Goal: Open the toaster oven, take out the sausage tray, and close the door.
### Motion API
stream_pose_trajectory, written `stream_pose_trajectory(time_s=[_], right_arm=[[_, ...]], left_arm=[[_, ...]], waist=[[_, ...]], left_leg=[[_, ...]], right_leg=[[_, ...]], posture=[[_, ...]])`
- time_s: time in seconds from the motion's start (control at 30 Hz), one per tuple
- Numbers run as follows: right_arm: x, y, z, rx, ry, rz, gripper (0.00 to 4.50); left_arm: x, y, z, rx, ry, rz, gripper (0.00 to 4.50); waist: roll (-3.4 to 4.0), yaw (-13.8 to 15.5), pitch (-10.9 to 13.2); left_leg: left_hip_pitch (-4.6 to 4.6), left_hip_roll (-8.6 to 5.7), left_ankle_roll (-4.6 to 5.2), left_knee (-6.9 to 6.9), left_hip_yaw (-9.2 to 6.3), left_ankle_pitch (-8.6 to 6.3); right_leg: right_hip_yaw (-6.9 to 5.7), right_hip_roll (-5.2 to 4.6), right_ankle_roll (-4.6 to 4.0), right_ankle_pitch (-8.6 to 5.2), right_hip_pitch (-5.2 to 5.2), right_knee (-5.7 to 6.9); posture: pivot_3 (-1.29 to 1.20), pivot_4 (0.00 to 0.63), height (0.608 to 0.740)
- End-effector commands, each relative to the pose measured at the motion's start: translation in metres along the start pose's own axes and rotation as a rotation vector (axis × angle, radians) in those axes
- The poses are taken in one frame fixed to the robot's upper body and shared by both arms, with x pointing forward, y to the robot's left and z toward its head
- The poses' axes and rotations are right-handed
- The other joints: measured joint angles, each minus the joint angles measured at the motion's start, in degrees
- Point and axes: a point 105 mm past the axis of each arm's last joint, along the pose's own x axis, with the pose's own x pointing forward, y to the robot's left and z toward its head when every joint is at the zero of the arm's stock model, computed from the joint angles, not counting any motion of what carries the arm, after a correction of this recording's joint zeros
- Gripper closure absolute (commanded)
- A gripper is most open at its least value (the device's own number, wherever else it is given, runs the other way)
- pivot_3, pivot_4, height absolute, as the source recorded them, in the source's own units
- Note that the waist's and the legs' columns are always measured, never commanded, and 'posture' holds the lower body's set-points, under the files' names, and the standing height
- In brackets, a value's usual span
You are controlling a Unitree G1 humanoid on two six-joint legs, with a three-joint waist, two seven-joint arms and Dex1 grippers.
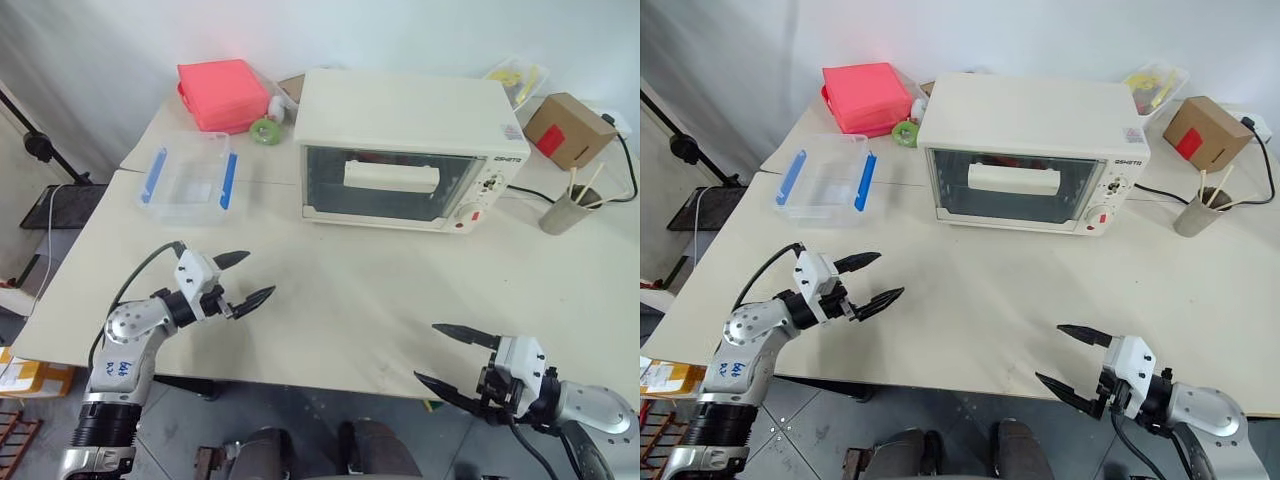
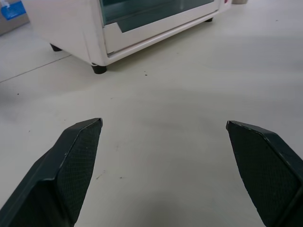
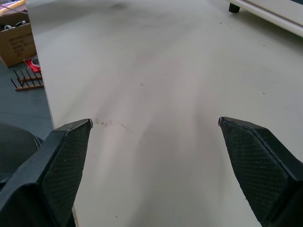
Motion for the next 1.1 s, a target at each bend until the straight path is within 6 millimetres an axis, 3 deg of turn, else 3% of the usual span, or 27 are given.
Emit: stream_pose_trajectory(time_s=[0.03, 0.13, 0.3, 0.47, 0.63, 0.73, 0.93, 1.0, 1.1], right_arm=[[0.012, -0.014, 0.030, 0.047, -0.106, -0.039, 0.00], [0.024, -0.032, 0.054, 0.098, -0.165, -0.056, 0.00], [0.040, -0.076, 0.083, 0.137, -0.185, -0.115, 0.00], [0.053, -0.107, 0.095, 0.123, -0.222, -0.180, 0.00], [0.061, -0.136, 0.109, 0.055, -0.257, -0.290, 0.00], [0.068, -0.134, 0.122, 0.023, -0.311, -0.254, 0.00], [0.074, -0.111, 0.139, -0.044, -0.382, -0.132, 0.00], [0.074, -0.109, 0.138, -0.049, -0.379, -0.122, 0.00], [0.072, -0.092, 0.122, -0.117, -0.295, -0.050, 0.00]], left_arm=[[-0.003, 0.008, 0.012, -0.036, -0.043, 0.027, 0.04], [-0.014, 0.005, 0.031, -0.200, -0.146, -0.061, 0.04], [-0.020, 0.010, 0.049, -0.150, -0.156, -0.050, 0.04], [-0.017, 0.003, 0.068, -0.131, -0.204, -0.077, 0.04], [-0.017, -0.003, 0.069, -0.130, -0.202, -0.073, 0.04], [-0.017, -0.005, 0.066, -0.142, -0.195, -0.069, 0.04], [-0.015, -0.005, 0.060, -0.172, -0.187, -0.050, 0.04], [-0.016, -0.003, 0.059, -0.182, -0.190, -0.039, 0.04], [-0.016, 0.001, 0.057, -0.203, -0.187, -0.021, 0.04]], waist=[[-0.01, -0.3, 0.0], [-0.05, -0.6, 0.0], [-0.02, -0.1, 0.1], [-0.02, 0.2, 0.1], [-0.02, 0.0, 0.1], [-0.02, -0.2, 0.1], [-0.01, -0.1, 0.1], [-0.02, -0.1, 0.1], [-0.02, -0.1, 0.0]], left_leg=[[0.00, 0.00, 0.00, 0.00, 0.00, 0.00], [0.04, 0.02, -0.01, 0.10, 0.00, 0.01], [-0.04, 0.01, -0.18, 0.06, -0.16, 0.11], [-0.53, 0.00, -0.08, 0.17, -0.26, 0.08], [-0.60, -0.01, -0.01, 0.20, -0.21, 0.08], [-0.64, 0.00, -0.04, 0.19, -0.14, 0.13], [-0.70, 0.01, -0.05, 0.20, -0.13, 0.20], [-0.73, 0.00, -0.03, 0.23, -0.13, 0.21], [-0.73, 0.01, -0.03, 0.20, -0.14, 0.22]], right_leg=[[0.00, 0.01, 0.00, 0.00, 0.00, 0.01], [0.04, 0.00, 0.00, 0.00, -0.01, 0.19], [-0.11, 0.00, -0.04, -0.02, -0.08, 0.17], [-0.21, 0.00, -0.01, 0.00, -0.32, 0.04], [-0.21, 0.00, 0.01, 0.01, -0.40, 0.05], [-0.17, 0.02, 0.01, 0.01, -0.54, 0.17], [-0.15, 0.03, 0.01, 0.01, -0.64, 0.30], [-0.13, 0.02, 0.01, 0.01, -0.66, 0.29], [-0.15, 0.02, 0.01, 0.01, -0.66, 0.31]], posture=[[0.00, 0.150, 0.740], [0.00, 0.150, 0.740], [0.00, 0.150, 0.740], [0.00, 0.150, 0.740], [0.00, 0.150, 0.740], [0.00, 0.150, 0.740], [0.00, 0.150, 0.740], [0.00, 0.150, 0.740], [0.00, 0.150, 0.740]])
